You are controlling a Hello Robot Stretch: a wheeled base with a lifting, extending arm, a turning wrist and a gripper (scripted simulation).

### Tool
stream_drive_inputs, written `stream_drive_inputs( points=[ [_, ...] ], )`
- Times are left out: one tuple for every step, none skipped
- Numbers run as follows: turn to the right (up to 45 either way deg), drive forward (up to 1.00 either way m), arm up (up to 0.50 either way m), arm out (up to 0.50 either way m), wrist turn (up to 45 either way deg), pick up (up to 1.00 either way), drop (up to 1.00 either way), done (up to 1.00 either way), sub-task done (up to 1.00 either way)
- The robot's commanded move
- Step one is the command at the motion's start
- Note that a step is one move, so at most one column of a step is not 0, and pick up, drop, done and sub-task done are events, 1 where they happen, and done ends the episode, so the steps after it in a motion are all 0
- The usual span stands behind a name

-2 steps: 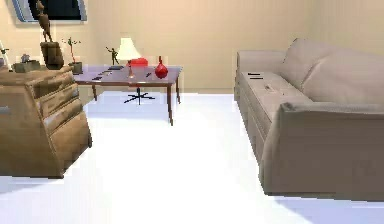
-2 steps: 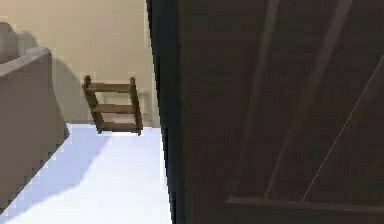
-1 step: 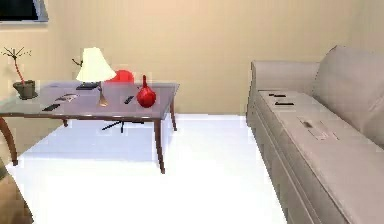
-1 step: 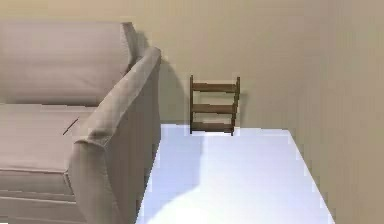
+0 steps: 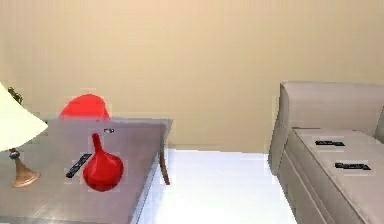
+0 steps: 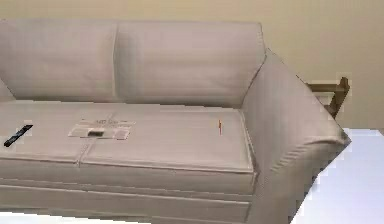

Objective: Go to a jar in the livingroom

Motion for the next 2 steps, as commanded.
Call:
stream_drive_inputs(
  points=[
    [-27.0,0.00,0.00,0.00,0.0,0.00,0.00,0.00,0.00],
    [0.0,0.00,0.00,0.00,0.0,0.00,0.00,1.00,0.00]
  ],
)
